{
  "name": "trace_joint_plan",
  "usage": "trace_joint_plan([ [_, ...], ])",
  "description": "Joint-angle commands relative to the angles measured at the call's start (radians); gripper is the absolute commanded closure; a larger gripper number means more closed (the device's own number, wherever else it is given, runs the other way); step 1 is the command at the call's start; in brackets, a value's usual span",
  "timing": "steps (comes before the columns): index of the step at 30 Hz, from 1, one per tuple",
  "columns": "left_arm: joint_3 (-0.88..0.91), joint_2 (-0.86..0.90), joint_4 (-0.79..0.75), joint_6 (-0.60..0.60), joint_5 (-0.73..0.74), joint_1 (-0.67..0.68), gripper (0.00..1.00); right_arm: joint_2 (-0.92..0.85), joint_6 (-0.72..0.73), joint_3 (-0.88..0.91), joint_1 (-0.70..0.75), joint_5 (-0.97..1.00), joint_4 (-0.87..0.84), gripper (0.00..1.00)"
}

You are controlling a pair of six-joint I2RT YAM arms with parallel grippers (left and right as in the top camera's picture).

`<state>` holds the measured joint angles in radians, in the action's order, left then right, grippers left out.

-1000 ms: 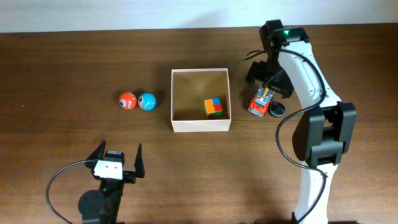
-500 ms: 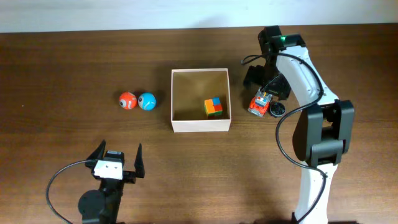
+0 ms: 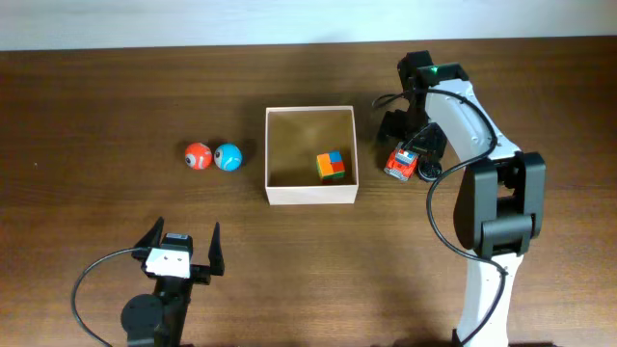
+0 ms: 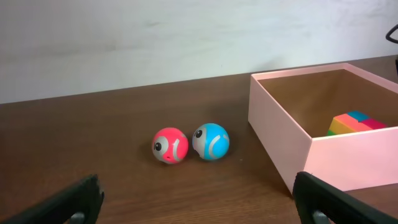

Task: Pack container
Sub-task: 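Move the right gripper over the red fire truck and grasp it, then carry the fire truck with the right gripper into the box and release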

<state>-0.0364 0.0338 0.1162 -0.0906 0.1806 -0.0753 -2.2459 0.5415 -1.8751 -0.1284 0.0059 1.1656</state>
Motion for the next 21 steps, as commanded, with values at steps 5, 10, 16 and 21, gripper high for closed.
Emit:
trace_joint_plan([
  [5,0.002,-0.001,0.003,-0.016,0.01,-0.006,0.01,-0.001,-0.003,0.001,0.024,-0.006,0.0,0.3],
  [10,0.002,-0.001,0.003,-0.016,0.01,-0.006,0.01,-0.001,-0.003,0.001,0.034,-0.01,0.0,0.38],
  [16,0.002,-0.001,0.003,-0.016,0.01,-0.006,0.01,0.0,-0.003,-0.025,0.035,-0.01,0.013,0.53],
  [21,0.002,-0.001,0.003,-0.016,0.01,-0.006,0.01,0.001,-0.003,-0.066,0.034,-0.011,0.05,0.58],
])
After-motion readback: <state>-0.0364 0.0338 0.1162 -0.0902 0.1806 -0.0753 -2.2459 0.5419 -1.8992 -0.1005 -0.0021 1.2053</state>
